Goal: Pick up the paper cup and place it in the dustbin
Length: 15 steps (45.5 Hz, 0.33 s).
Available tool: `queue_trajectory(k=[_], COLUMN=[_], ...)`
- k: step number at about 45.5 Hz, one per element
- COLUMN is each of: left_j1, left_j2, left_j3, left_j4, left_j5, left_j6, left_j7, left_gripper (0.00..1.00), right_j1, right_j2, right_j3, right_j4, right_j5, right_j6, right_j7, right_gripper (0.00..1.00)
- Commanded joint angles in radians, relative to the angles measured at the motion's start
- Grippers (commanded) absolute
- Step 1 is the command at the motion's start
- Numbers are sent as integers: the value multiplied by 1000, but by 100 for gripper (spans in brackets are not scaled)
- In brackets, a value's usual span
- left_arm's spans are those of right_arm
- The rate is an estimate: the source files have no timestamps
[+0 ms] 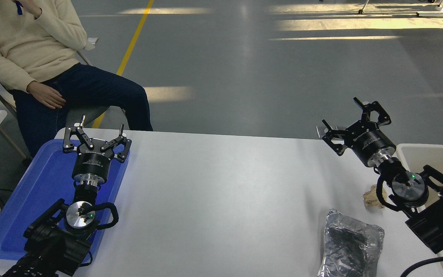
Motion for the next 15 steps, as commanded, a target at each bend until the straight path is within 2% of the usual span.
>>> queue_trajectory(k=[1,15], left_j1=[0,0], left_j2=[0,0], left_j3=[0,0], left_j4=[0,0], left_j5=[0,0], left_j6=[0,0], left_j7=[0,0], left_gripper=[100,100], right_j1=[-19,-19], right_j2=[4,13], right_j3=[-1,0], right_j4=[-5,-5], right_j5=[0,0], right_j6=[5,5], right_j7=[0,0], right_gripper=[100,100])
